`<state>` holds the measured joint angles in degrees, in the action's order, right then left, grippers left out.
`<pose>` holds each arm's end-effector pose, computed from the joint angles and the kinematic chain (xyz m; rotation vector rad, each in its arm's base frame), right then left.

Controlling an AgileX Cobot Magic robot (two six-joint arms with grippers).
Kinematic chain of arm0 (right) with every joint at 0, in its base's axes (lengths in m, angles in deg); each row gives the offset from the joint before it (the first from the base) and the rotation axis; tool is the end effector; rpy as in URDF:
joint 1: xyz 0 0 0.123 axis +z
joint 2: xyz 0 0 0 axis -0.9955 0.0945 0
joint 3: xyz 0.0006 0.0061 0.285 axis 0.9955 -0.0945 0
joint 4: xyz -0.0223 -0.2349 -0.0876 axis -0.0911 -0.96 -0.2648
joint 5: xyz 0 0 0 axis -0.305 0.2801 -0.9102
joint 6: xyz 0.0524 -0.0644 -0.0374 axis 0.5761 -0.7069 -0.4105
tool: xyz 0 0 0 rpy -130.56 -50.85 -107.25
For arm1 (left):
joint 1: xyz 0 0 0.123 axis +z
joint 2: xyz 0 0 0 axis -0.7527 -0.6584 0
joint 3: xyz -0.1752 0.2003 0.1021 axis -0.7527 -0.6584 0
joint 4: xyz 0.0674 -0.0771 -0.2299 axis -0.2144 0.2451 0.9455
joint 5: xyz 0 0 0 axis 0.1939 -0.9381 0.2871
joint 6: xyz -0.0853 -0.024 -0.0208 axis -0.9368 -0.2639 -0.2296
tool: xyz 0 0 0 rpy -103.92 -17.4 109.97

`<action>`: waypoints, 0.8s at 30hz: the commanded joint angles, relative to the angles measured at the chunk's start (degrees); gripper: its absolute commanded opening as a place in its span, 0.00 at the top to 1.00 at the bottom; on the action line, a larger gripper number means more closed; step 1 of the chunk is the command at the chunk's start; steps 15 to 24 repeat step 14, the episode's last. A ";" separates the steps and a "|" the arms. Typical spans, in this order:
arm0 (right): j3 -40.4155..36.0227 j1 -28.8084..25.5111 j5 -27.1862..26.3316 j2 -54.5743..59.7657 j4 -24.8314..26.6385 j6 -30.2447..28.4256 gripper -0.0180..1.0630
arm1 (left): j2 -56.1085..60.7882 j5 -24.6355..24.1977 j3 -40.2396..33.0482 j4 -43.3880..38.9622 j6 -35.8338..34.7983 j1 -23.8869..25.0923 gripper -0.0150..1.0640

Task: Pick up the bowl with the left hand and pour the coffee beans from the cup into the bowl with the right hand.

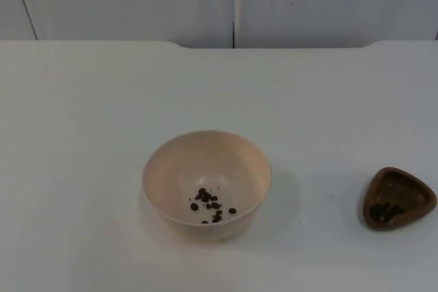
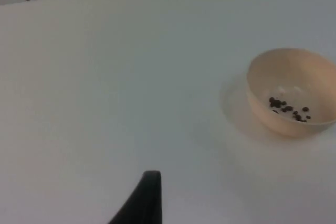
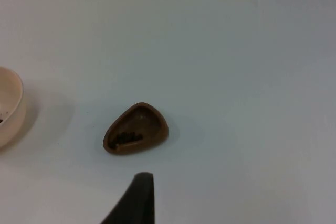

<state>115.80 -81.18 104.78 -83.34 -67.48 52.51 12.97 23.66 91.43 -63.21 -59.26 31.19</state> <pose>-0.0078 0.0041 0.2802 -0.1067 2.0489 0.0793 -0.0041 0.0033 0.2759 0.2390 2.0571 -0.2075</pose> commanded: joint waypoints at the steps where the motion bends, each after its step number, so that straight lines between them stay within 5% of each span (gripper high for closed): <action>1: -0.11 -0.38 -0.36 -0.11 0.03 0.10 0.01 | 0.23 0.10 -0.24 0.41 0.00 2.45 0.01; 13: -0.11 -0.38 -0.36 -0.11 0.03 0.10 0.01 | 0.23 0.10 -0.24 0.41 0.00 19.10 0.01; 24: -0.11 -0.38 -0.36 -0.11 0.03 0.10 0.01 | 0.23 0.10 -0.24 0.41 0.00 19.10 0.01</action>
